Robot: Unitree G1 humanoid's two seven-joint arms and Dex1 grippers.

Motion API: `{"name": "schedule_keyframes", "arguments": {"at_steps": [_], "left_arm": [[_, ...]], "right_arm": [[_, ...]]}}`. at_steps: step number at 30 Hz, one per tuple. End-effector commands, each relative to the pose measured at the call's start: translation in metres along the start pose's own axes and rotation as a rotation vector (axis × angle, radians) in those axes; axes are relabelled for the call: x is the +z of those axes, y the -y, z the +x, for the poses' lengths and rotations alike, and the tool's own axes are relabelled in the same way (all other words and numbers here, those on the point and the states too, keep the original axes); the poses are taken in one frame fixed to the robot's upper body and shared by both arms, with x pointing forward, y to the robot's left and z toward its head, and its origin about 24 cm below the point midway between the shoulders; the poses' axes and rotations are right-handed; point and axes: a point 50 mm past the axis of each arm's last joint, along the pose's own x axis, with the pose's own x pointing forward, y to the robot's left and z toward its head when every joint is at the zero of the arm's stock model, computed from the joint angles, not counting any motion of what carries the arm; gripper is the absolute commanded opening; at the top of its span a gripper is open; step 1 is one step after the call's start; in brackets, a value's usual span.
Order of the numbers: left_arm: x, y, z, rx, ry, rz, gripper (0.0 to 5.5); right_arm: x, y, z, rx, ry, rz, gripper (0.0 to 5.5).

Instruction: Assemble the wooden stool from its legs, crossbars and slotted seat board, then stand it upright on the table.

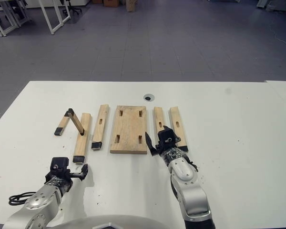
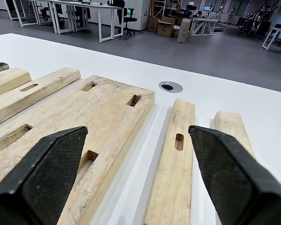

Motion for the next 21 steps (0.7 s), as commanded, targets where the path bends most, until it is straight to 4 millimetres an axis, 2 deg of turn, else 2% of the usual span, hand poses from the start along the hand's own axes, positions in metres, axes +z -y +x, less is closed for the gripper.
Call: {"name": "schedule_keyframes", "arguments": {"at_steps": [1, 5, 15, 21], "left_arm": [[-0.008, 0.001, 0.029, -0.009, -0.034, 0.007, 5.05], [-0.010, -0.005, 0.050, -0.009, -0.036, 0.033, 5.05], [-0.049, -0.009, 0.046, 0.014, -0.185, -0.057, 3.35], [-0.053, -0.008, 0.049, 0.002, -0.174, -0.066, 2.50]], "right_arm": [[0.005, 0.003, 0.004, 0.003, 0.003, 0.004, 3.97], [0.008, 0.004, 0.006, -0.001, 0.012, 0.005, 3.97], [0.015, 0.006, 0.007, -0.011, 0.017, 0.009, 3.97], [0.014, 0.007, 0.008, -0.015, 0.007, 0.001, 3.97]]}}
